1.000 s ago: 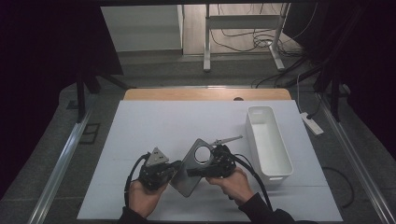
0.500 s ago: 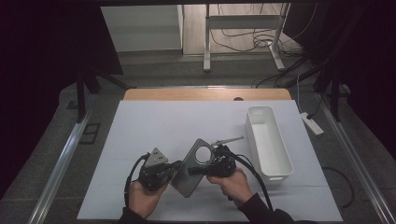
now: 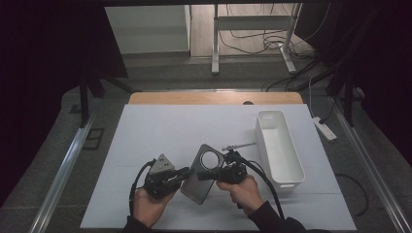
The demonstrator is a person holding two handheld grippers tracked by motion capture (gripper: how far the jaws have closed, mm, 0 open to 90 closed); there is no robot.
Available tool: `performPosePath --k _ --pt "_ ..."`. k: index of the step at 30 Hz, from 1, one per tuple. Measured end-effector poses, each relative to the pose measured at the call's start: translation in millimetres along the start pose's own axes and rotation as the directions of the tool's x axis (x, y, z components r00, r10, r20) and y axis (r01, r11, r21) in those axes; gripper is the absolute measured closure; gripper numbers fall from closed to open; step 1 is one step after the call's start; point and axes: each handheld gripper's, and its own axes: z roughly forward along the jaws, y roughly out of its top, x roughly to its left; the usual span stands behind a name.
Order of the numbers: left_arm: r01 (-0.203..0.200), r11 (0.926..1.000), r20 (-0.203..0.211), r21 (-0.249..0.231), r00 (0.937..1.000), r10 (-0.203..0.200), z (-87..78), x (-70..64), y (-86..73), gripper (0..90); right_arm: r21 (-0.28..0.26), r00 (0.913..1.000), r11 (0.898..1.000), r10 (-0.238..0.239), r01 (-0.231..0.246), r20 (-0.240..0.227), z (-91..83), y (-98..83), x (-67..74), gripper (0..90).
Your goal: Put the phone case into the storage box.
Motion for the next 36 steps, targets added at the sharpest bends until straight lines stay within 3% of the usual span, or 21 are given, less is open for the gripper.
performPosePath --k 6,8,16,21,29,33,36 --pt "0.004 1.0 0.01 -0.006 0.9999 -0.004 -3.0 5.7 -0.7 45.8 -0.002 0.9995 1.0 -0.023 0.023 0.022 -2.1 0.0 1.1 86.4" --pt "0.01 0.9999 0.035 -0.003 0.9993 -0.01 -3.4 8.5 -1.2 36.8 -0.002 0.9988 0.999 -0.038 0.038 0.031 -3.1 -0.1 1.6 86.4" --pt "0.042 0.999 0.094 0.013 0.9947 -0.043 -6.4 19.3 -4.1 8.9 0.009 0.9919 0.994 -0.11 0.11 0.063 -7.8 -0.6 5.6 86.4" --pt "0.051 0.9983 0.15 0.028 0.9872 -0.054 -7.6 26.0 -8.3 1.5 0.015 0.983 0.987 -0.159 0.158 0.091 -13.3 0.2 8.2 86.4" --pt "0.046 0.9989 0.259 0.007 0.9649 -0.046 -8.8 32.7 -14.0 0.0 0.029 0.9636 0.971 -0.241 0.239 0.116 -20.3 0.2 13.9 86.5" --pt "0.016 0.9999 0.281 0.005 0.9595 -0.017 -5.2 32.7 -18.0 0.0 0.045 0.9465 0.955 -0.295 0.292 0.13 -24.2 0.2 17.0 86.5" --pt "-0.002 0.9999 0.29 0.012 0.9571 -0.002 -1.6 31.6 -19.9 0.0 0.046 0.9416 0.95 -0.311 0.308 0.128 -25.5 0.1 17.7 86.5"
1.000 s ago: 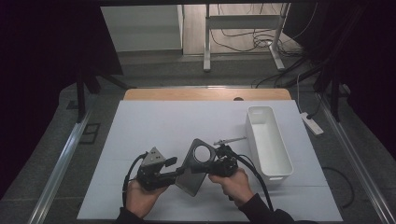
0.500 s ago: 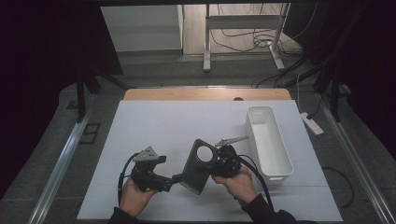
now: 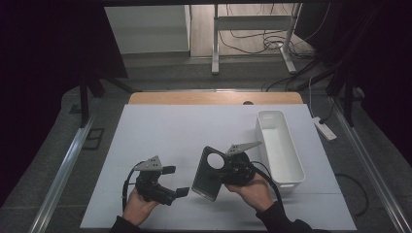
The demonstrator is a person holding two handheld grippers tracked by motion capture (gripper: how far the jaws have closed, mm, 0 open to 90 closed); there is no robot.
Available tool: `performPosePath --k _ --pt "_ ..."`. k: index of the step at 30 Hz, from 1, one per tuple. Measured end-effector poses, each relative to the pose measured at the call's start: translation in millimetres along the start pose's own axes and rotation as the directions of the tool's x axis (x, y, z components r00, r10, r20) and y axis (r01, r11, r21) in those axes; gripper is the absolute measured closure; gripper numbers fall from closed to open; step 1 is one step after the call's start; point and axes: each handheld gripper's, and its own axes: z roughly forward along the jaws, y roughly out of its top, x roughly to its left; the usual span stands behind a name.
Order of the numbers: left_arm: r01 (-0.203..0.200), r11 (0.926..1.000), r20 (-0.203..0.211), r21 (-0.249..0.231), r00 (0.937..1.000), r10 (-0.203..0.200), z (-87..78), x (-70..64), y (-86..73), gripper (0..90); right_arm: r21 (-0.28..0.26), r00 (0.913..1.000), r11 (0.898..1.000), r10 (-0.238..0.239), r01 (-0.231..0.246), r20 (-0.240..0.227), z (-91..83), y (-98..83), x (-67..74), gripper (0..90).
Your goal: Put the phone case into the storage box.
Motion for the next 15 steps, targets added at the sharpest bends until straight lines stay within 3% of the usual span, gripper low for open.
performPosePath --k 8,15 --pt "-0.042 0.9987 0.057 0.029 0.9976 0.04 8.9 -4.2 -0.6 0.0 0.004 0.9952 0.997 -0.083 0.083 -0.052 -3.8 1.4 6.9 86.5" --pt "-0.062 0.9976 0.129 0.032 0.99 0.057 13.5 -10.2 1.8 0.0 0.0 0.9839 0.99 -0.137 0.138 -0.114 -2.9 2.9 16.1 86.6"
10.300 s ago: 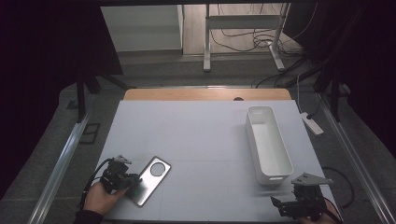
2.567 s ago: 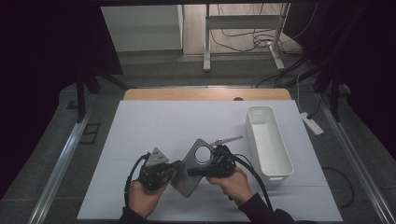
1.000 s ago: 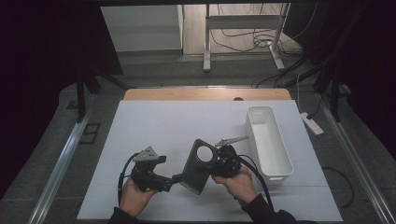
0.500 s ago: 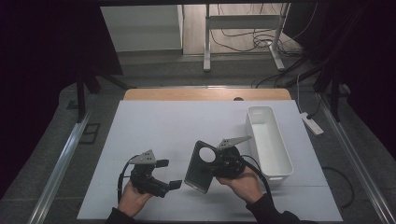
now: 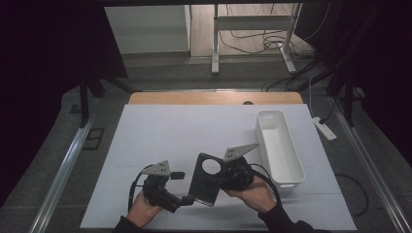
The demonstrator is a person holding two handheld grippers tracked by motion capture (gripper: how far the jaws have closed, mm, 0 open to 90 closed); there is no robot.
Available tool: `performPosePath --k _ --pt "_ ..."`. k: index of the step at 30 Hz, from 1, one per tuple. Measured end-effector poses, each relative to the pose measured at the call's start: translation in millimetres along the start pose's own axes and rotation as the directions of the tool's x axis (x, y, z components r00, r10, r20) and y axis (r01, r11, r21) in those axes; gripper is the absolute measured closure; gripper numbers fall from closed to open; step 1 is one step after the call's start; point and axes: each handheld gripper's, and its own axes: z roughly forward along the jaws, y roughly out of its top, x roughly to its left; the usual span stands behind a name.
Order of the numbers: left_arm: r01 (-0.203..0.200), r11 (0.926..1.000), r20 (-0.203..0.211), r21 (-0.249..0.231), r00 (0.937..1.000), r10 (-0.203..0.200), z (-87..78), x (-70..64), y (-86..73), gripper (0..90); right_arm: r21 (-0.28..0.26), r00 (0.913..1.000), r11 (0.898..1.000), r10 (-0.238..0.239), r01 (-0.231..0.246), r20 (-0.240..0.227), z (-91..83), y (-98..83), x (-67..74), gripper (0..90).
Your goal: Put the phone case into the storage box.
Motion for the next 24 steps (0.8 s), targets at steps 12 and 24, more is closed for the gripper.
performPosePath --k 12,24 --pt "-0.009 0.9996 0.055 0.028 0.9984 0.007 10.4 -5.3 2.5 0.0 0.019 0.9971 0.999 -0.035 0.037 -0.067 5.1 2.6 10.3 86.7" --pt "-0.048 0.9982 0.122 0.036 0.9916 0.043 11.5 -9.9 2.7 34.7 0.002 0.9917 0.998 -0.068 0.069 -0.109 4.7 5.4 15.7 86.7"
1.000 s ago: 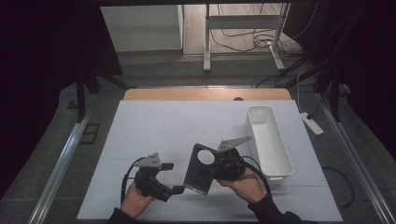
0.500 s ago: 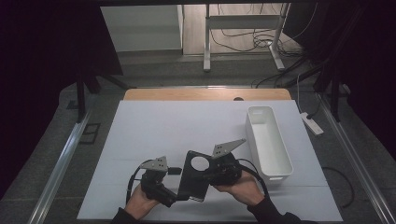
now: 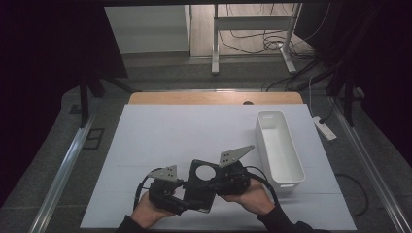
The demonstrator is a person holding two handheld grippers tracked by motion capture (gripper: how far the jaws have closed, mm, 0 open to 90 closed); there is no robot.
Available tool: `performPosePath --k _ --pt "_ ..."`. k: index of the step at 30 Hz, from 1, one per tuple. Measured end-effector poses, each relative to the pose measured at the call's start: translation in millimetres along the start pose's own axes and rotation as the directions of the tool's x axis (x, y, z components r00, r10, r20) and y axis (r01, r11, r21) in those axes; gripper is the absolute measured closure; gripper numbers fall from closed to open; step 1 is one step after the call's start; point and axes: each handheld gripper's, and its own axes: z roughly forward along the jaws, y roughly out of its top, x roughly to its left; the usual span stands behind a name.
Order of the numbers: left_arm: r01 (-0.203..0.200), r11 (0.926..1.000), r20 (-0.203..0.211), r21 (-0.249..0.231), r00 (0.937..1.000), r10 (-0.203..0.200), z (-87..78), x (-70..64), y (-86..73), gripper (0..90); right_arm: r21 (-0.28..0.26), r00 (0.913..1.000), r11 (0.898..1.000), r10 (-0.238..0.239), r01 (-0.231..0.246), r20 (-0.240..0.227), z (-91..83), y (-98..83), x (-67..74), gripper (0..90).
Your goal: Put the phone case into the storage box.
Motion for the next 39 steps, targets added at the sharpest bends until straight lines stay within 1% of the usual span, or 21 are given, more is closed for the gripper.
performPosePath --k 5,8,9,10,12,14,15,19,22,25,27,28,29,30,31,33,34,35,36,38,39 --pt "-0.007 0.9999 0.037 0.011 0.9993 0.006 0.5 0.1 -0.6 53.8 -0.001 0.9999 1.0 -0.005 0.005 -0.009 0.1 0.3 0.6 86.7" --pt "-0.011 0.9998 0.072 0.017 0.9973 0.01 1.6 0.1 -0.5 64.2 0.001 0.9999 1.0 -0.008 0.008 -0.011 0.1 0.3 0.6 86.7" --pt "-0.011 0.9998 0.072 0.017 0.9973 0.01 1.6 0.1 -0.5 68.2 0.001 0.9999 1.0 -0.008 0.008 -0.011 0.1 0.3 0.6 86.7" --pt "-0.013 0.9998 0.082 0.018 0.9966 0.011 1.8 0.2 -0.4 68.2 -0.001 0.9998 1.0 -0.008 0.008 -0.016 0.1 0.4 0.6 86.7" --pt "-0.013 0.9998 0.097 0.017 0.9952 0.011 2.0 0.6 -0.4 73.0 -0.001 0.9997 1.0 -0.009 0.009 -0.021 -0.2 0.6 0.8 86.7" --pt "-0.021 0.9997 0.101 0.014 0.9947 0.02 1.7 0.2 -0.4 77.5 0.002 0.9997 1.0 -0.011 0.011 -0.021 -0.1 0.6 0.7 86.7" --pt "-0.028 0.9995 0.104 0.015 0.9943 0.026 1.5 -0.2 -0.2 78.3 0.004 0.9997 1.0 -0.012 0.012 -0.019 0.0 0.5 0.6 86.7" --pt "-0.051 0.9987 0.116 0.009 0.992 0.049 0.7 -1.3 0.1 81.5 -0.002 0.9991 1.0 -0.011 0.011 -0.042 -0.2 0.5 0.4 86.6" --pt "-0.059 0.9982 0.13 0.009 0.9899 0.058 0.6 -1.4 0.5 84.1 -0.004 0.9982 1.0 -0.019 0.019 -0.057 -0.7 0.6 0.3 86.4" --pt "-0.073 0.9973 0.116 0.013 0.9907 0.071 0.6 -1.9 0.9 84.9 -0.001 0.9977 1.0 -0.025 0.026 -0.063 -0.6 0.5 -0.1 85.2" --pt "-0.073 0.9973 0.114 0.014 0.991 0.071 0.6 -2.0 1.0 85.0 0.0 0.9979 1.0 -0.027 0.027 -0.059 -0.5 0.4 -0.1 84.4" --pt "-0.076 0.997 0.103 0.013 0.992 0.074 0.4 -2.4 1.2 85.1 0.002 0.998 1.0 -0.029 0.029 -0.056 -0.6 0.4 -0.1 83.5" --pt "-0.075 0.9971 0.092 0.013 0.993 0.074 0.0 -2.7 1.5 85.2 0.001 0.9984 1.0 -0.028 0.028 -0.049 -0.7 0.5 -0.1 81.7" --pt "-0.073 0.9973 0.089 0.011 0.9935 0.072 -0.5 -2.6 1.8 85.2 0.001 0.999 1.0 -0.028 0.028 -0.035 -0.9 0.7 -0.1 77.0" --pt "-0.07 0.9975 0.078 0.006 0.9946 0.069 -1.6 -2.3 2.0 85.2 0.002 0.9994 1.0 -0.029 0.029 -0.017 -1.1 1.0 -0.1 71.9" --pt "-0.05 0.9987 0.055 0.01 0.9972 0.05 -3.8 -1.2 2.1 85.2 0.009 0.9995 1.0 -0.027 0.027 0.016 -1.3 1.8 -0.9 58.2" --pt "-0.044 0.9989 0.038 0.017 0.9983 0.043 -4.7 0.2 1.6 85.2 0.014 0.9992 1.0 -0.017 0.017 0.036 -1.6 2.3 -0.8 53.4" --pt "-0.044 0.9989 0.038 0.017 0.9983 0.043 -4.7 0.2 1.6 85.2 0.014 0.9992 1.0 -0.017 0.017 0.036 -1.6 2.3 -0.8 53.4" --pt "-0.027 0.9993 0.02 0.024 0.9994 0.027 -5.3 1.8 0.6 85.1 0.009 0.9976 1.0 -0.011 0.01 0.069 -2.1 3.2 -1.1 46.0" --pt "-0.01 0.9995 -0.004 0.029 0.9999 0.01 -5.7 3.3 -0.2 85.1 -0.003 0.9945 1.0 -0.009 0.009 0.105 -3.0 3.7 -2.0 39.8" --pt "-0.01 0.9995 -0.004 0.029 0.9999 0.01 -5.7 3.3 -0.2 85.1 -0.003 0.9945 1.0 -0.009 0.009 0.105 -3.0 3.7 -2.0 39.8"
